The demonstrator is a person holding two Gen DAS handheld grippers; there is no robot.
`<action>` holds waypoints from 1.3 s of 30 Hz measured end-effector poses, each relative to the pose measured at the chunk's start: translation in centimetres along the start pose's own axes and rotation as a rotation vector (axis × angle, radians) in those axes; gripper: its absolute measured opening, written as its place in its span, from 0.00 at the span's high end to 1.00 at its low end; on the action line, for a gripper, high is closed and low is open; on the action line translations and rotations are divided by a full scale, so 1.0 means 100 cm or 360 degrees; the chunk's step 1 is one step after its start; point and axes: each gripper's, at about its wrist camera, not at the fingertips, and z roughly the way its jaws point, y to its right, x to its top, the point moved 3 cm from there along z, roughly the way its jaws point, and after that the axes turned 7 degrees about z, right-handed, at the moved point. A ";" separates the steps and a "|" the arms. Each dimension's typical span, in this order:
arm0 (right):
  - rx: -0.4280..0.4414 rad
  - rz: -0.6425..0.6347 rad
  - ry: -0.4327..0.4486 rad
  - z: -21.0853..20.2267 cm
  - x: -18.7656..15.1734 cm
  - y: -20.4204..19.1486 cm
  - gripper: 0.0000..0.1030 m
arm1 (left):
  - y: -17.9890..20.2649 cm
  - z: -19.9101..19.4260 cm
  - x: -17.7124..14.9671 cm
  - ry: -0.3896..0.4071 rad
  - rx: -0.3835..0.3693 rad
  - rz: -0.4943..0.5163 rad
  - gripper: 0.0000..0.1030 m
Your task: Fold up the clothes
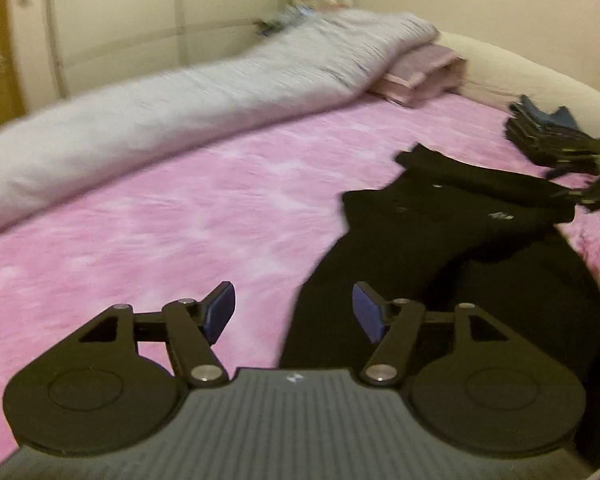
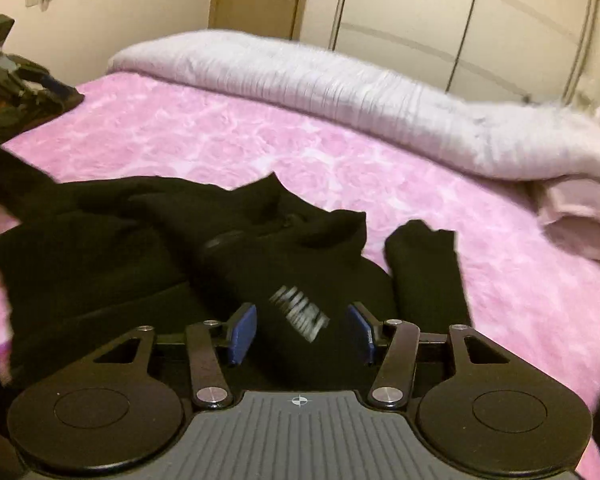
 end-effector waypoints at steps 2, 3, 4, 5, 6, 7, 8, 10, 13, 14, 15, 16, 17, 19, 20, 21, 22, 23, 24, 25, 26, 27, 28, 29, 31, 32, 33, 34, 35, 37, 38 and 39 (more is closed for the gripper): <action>0.0054 0.0041 -0.0051 0.040 0.016 0.023 0.48 | -0.002 0.048 0.007 -0.0080 -0.0077 0.0002 0.41; 0.0083 0.0058 -0.0084 0.059 0.020 0.035 0.48 | -0.003 0.071 0.010 -0.0122 -0.0111 0.0005 0.41; 0.0092 0.0068 -0.0107 0.073 0.023 0.047 0.48 | -0.004 0.094 0.013 -0.0164 -0.0146 0.0007 0.41; 0.0093 0.0077 -0.0132 0.089 0.024 0.058 0.48 | -0.004 0.118 0.016 -0.0206 -0.0181 0.0010 0.41; 0.0087 0.0087 -0.0155 0.102 0.025 0.069 0.48 | -0.005 0.141 0.019 -0.0248 -0.0215 0.0012 0.41; 0.0069 0.0100 -0.0183 0.111 0.023 0.080 0.47 | -0.005 0.160 0.018 -0.0288 -0.0252 0.0019 0.41; 0.0051 0.0114 -0.0224 0.124 0.023 0.091 0.47 | -0.004 0.170 0.014 -0.0319 -0.0282 0.0033 0.41; 0.0061 0.0117 -0.0272 0.140 0.020 0.106 0.46 | -0.001 0.186 0.006 -0.0375 -0.0337 0.0065 0.41; 0.0109 0.0103 -0.0309 0.157 0.014 0.124 0.40 | 0.006 0.198 -0.003 -0.0397 -0.0360 0.0122 0.40; 0.0122 0.0102 -0.0302 0.158 0.013 0.126 0.38 | 0.008 0.198 -0.003 -0.0393 -0.0351 0.0130 0.41; 0.0129 0.0097 -0.0296 0.158 0.013 0.128 0.36 | 0.010 0.196 -0.003 -0.0391 -0.0356 0.0137 0.50; 0.0119 0.0072 -0.0291 0.157 0.014 0.126 0.36 | 0.012 0.194 -0.002 -0.0390 -0.0365 0.0146 0.68; 0.0098 0.0010 -0.0282 0.156 0.015 0.121 0.35 | 0.015 0.190 -0.001 -0.0386 -0.0348 0.0186 0.78; 0.0058 -0.0158 -0.0252 0.159 0.020 0.106 0.35 | 0.023 0.180 0.001 -0.0377 -0.0297 0.0287 0.96; 0.0050 -0.0235 -0.0241 0.161 0.022 0.099 0.35 | 0.027 0.176 0.001 -0.0368 -0.0274 0.0335 0.96; 0.0062 -0.0289 -0.0248 0.164 0.024 0.093 0.35 | 0.029 0.171 0.001 -0.0352 -0.0248 0.0367 0.96; 0.0070 -0.0320 -0.0274 0.169 0.024 0.092 0.35 | 0.028 0.166 0.001 -0.0331 -0.0228 0.0369 0.96; 0.0081 -0.0342 -0.0296 0.174 0.023 0.091 0.35 | 0.027 0.161 0.001 -0.0308 -0.0209 0.0364 0.96; 0.0104 -0.0322 -0.0310 0.178 0.023 0.095 0.35 | 0.024 0.156 0.001 -0.0284 -0.0197 0.0348 0.96; 0.0140 -0.0258 -0.0329 0.180 0.024 0.101 0.35 | 0.020 0.151 0.001 -0.0260 -0.0186 0.0328 0.96; 0.0176 -0.0190 -0.0355 0.183 0.025 0.107 0.35 | 0.018 0.148 0.003 -0.0245 -0.0186 0.0318 0.96; 0.0208 -0.0133 -0.0387 0.184 0.026 0.113 0.35 | 0.017 0.147 0.004 -0.0243 -0.0195 0.0316 0.96; 0.0230 -0.0117 -0.0406 0.184 0.025 0.115 0.35 | 0.017 0.148 0.005 -0.0243 -0.0205 0.0316 0.96; 0.0249 -0.0105 -0.0422 0.184 0.024 0.117 0.35 | 0.017 0.148 0.006 -0.0244 -0.0215 0.0316 0.96; 0.0254 -0.0081 -0.0426 0.180 0.023 0.117 0.46 | 0.017 0.151 0.008 -0.0244 -0.0223 0.0319 0.96; 0.0248 -0.0068 -0.0420 0.178 0.023 0.117 0.60 | 0.017 0.152 0.009 -0.0238 -0.0208 0.0325 0.96; 0.0243 -0.0056 -0.0415 0.175 0.023 0.117 0.86 | 0.018 0.154 0.010 -0.0229 -0.0190 0.0332 0.96; 0.0233 -0.0060 -0.0409 0.171 0.023 0.114 0.96 | 0.018 0.152 0.012 -0.0213 -0.0169 0.0345 0.96; 0.0204 -0.0114 -0.0395 0.162 0.024 0.106 0.96 | 0.017 0.147 0.015 -0.0187 -0.0144 0.0354 0.96; 0.0132 -0.0251 -0.0307 0.139 0.029 0.088 0.96 | 0.013 0.130 0.020 -0.0122 -0.0082 0.0360 0.96; 0.0108 -0.0275 -0.0238 0.127 0.035 0.081 0.96 | 0.009 0.117 0.024 -0.0088 -0.0039 0.0358 0.95; 0.0077 -0.0291 -0.0150 0.113 0.045 0.074 0.96 | 0.005 0.104 0.027 -0.0054 0.0003 0.0353 0.95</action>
